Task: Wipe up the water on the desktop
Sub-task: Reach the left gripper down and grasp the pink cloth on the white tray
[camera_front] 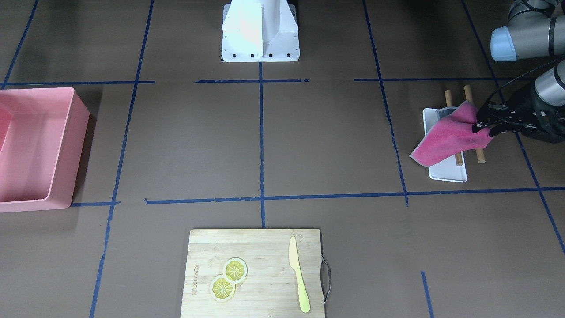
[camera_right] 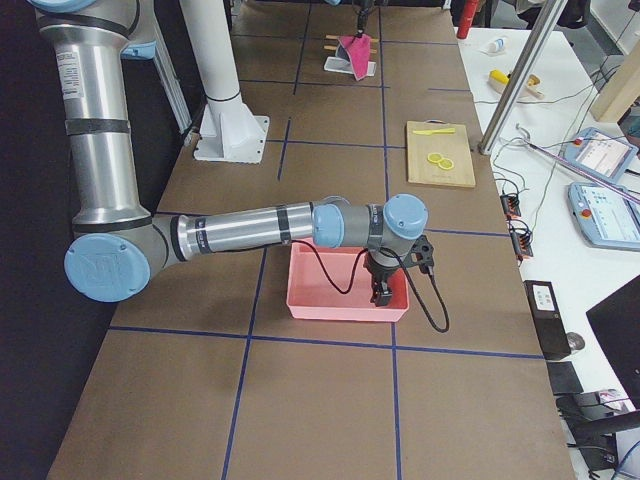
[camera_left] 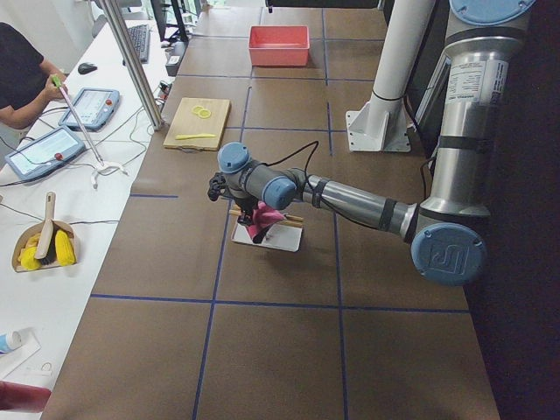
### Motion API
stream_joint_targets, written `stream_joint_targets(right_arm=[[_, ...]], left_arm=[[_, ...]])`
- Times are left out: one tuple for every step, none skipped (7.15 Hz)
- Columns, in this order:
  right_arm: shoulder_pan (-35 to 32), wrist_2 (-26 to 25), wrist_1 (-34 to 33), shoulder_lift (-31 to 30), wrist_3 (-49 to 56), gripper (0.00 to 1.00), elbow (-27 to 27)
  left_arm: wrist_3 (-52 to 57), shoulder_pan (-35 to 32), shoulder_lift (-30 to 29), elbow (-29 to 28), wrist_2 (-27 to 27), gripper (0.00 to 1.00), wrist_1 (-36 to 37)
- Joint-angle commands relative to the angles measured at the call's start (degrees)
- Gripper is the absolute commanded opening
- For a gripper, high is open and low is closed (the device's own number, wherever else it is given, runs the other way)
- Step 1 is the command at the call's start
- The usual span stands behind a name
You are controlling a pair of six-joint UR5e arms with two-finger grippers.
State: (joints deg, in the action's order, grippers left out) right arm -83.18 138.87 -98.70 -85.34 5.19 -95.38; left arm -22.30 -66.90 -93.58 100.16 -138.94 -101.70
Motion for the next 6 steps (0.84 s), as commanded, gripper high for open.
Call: stream_joint_targets(right_arm=[[0.0,0.0,0.0,0.0,0.0,1.0,0.0],[0.1,0.0,0.0,0.0,0.0,1.0,0.0],[0.2,0.0,0.0,0.0,0.0,1.0,0.0],[0.4,0.0,0.0,0.3,0.0,1.0,-0.2],[1.3,0.0,0.0,0.5,0.0,1.0,-0.6],[1.6,0.0,0.0,0.6,0.0,1.0,-0.9]], left_arm=[[-0.1,0.0,-0.5,-0.1,-0.1,0.0,0.3],[-0.1,0.0,-0.6,0.2,-0.4,0.0,0.4],[-1.5,0.0,-0.6,1.5,-0.6,0.0,0.4],[-5.8,0.0,-0.9,4.2,-0.7,0.0,0.4],[-9.9,0.0,-1.4,6.4,-3.2,0.0,0.4],[-15.1,0.0,-4.0,7.5,-4.5,0.0,0.4]])
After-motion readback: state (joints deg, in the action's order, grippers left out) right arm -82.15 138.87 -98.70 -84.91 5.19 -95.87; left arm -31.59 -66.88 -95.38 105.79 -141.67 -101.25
